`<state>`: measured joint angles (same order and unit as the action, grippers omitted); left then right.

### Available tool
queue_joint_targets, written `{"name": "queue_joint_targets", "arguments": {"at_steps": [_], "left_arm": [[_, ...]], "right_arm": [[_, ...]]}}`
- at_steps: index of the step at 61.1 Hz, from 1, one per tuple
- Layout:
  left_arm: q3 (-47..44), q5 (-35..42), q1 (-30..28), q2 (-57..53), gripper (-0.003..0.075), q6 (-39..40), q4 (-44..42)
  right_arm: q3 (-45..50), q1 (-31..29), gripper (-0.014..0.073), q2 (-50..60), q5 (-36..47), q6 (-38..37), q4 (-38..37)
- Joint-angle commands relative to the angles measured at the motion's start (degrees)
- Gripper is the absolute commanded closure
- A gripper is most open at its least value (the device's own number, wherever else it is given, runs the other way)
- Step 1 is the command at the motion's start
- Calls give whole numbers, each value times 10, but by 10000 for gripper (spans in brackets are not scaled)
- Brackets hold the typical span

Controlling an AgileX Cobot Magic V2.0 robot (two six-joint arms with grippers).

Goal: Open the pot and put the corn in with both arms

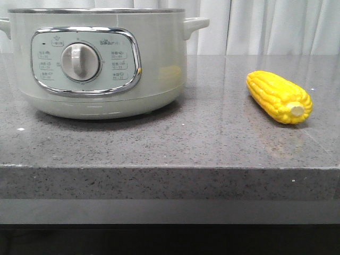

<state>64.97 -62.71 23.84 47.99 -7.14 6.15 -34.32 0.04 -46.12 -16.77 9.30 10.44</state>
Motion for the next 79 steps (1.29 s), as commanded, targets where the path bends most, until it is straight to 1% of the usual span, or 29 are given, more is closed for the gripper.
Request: {"name": "queue_joint_targets", "arguments": {"at_steps": [1,6,13,27,40,52,54,57,67,71,76,79], "left_arm": [[-19,88,3,-61,573,2,13],[-52,89,3,-114,573,2,13],[-86,89,3,-176,573,2,13],[-128,89,3,-254,573,2,13],[-132,89,3,-266,573,2,13],[-132,89,3,-266,573,2,13],[-132,89,3,-266,573,2,13],[-132,89,3,-266,573,2,13],[-132,89,3,-266,573,2,13],[-132,89,3,-266,573,2,13],[-132,89,3,-266,573,2,13],[-132,89,3,-266,573,2,13]], "right_arm": [[-37,7,-7,-41,21,1,27],[-70,22,-7,-90,-11,1,56],[-117,44,-7,-149,-40,1,77],[-222,80,-7,-286,-65,1,107],[-281,99,-7,-389,-73,1,124],[-294,100,3,-429,-95,1,126],[-294,100,20,-431,-97,1,126],[-294,100,75,-431,-98,1,126],[-297,100,318,-431,-96,1,126],[-307,100,388,-430,-104,1,126],[-326,100,437,-425,-113,1,126],[-340,100,449,-420,-116,1,126]]}}
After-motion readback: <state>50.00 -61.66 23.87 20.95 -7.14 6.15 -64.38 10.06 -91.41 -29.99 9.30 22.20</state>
